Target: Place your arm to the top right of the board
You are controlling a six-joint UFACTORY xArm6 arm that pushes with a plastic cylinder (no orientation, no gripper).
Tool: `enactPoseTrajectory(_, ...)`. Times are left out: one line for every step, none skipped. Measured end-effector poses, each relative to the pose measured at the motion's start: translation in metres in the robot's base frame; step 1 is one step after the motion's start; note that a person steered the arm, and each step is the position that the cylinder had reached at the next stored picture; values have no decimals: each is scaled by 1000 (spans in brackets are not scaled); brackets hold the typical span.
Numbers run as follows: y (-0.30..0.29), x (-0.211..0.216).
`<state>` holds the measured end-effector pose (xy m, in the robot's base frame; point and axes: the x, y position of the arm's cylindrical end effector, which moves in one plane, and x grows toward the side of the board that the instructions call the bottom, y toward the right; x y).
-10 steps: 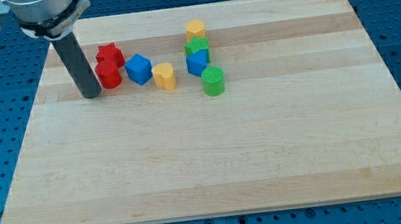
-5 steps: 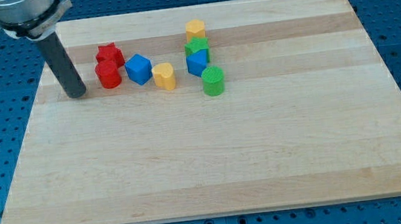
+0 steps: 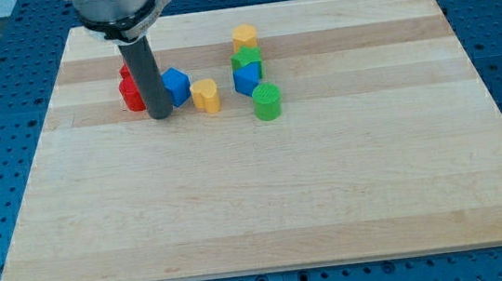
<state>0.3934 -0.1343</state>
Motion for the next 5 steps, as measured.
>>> enactPoseTrajectory(-6,-16)
enactPoseTrajectory(-11,-25)
enactPoseTrajectory(-9,-29)
enactPoseTrajectory(-3,3)
enactPoseTrajectory(25,20)
